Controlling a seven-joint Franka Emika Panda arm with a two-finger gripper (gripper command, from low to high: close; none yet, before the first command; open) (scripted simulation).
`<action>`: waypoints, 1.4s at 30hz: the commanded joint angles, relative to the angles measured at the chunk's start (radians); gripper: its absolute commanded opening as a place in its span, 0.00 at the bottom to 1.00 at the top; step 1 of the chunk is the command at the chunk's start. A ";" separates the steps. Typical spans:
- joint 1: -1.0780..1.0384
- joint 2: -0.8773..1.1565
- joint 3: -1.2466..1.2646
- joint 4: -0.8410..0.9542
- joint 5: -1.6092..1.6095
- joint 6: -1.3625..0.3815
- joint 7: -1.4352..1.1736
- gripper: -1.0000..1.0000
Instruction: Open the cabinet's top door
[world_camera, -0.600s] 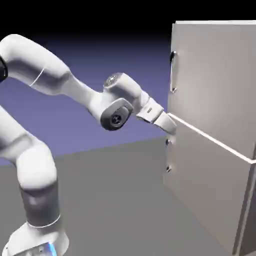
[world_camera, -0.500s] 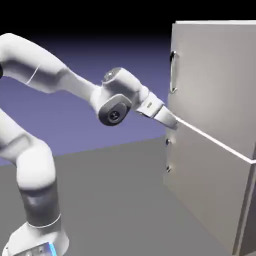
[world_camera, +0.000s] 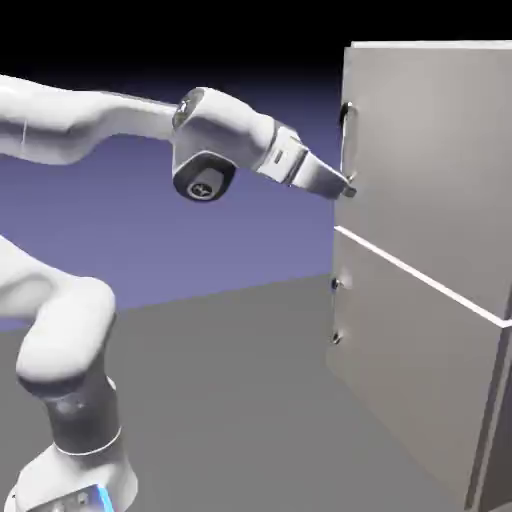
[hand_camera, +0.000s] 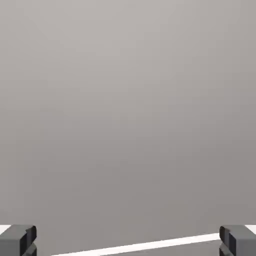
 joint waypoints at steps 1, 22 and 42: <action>-0.019 -0.013 0.020 0.008 0.044 -0.004 -0.023 0.50; -0.427 -0.288 0.448 0.175 0.957 -0.096 -0.515 0.50; -0.778 -0.414 0.715 0.354 1.493 -0.210 -0.798 0.00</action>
